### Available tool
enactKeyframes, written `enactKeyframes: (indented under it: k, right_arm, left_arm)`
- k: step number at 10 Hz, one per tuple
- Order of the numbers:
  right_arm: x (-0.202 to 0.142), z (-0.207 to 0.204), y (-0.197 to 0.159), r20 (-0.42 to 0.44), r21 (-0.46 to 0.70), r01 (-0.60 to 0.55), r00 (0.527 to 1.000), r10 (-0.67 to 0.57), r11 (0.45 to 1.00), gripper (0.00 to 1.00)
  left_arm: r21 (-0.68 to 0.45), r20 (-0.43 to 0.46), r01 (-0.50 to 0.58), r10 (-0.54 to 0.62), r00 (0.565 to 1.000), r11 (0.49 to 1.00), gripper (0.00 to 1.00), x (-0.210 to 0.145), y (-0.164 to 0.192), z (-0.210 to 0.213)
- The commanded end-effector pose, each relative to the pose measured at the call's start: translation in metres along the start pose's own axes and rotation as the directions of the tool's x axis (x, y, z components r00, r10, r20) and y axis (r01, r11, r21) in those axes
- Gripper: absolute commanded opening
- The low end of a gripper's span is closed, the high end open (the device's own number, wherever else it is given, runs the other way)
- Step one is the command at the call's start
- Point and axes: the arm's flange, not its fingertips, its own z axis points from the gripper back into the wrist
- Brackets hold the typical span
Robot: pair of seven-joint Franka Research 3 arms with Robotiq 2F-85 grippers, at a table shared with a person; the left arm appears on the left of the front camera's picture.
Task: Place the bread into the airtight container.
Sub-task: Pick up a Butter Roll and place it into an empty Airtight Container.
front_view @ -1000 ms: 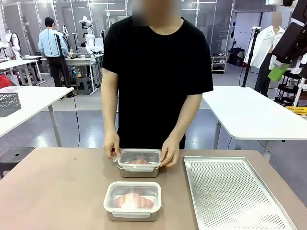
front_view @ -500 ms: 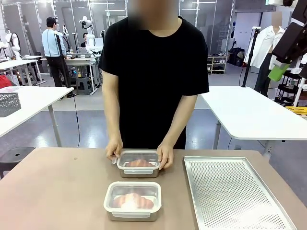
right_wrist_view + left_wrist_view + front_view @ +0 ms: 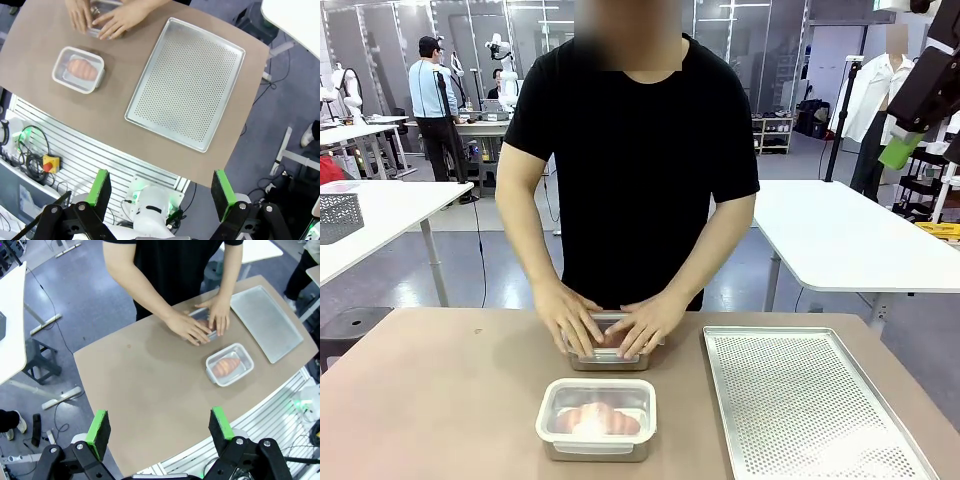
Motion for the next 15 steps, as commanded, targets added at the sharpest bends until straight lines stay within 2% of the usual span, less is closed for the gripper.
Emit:
enactKeyframes:
  k: [1, 15]
  right_arm:
    - [0.0014, 0.0029, -0.0001, -0.006, -0.005, -0.007, 1.0, 0.007, 1.0, 1.0]
    - [0.0014, 0.0029, -0.0001, -0.006, -0.005, -0.007, 1.0, 0.007, 1.0, 1.0]
  left_arm:
    - [-0.003, 0.002, 0.011, -0.011, 1.0, 1.0, 1.0, 0.0005, -0.0001, 0.0013]
    - [-0.003, 0.002, 0.011, -0.011, 1.0, 1.0, 1.0, 0.0005, -0.0001, 0.0013]
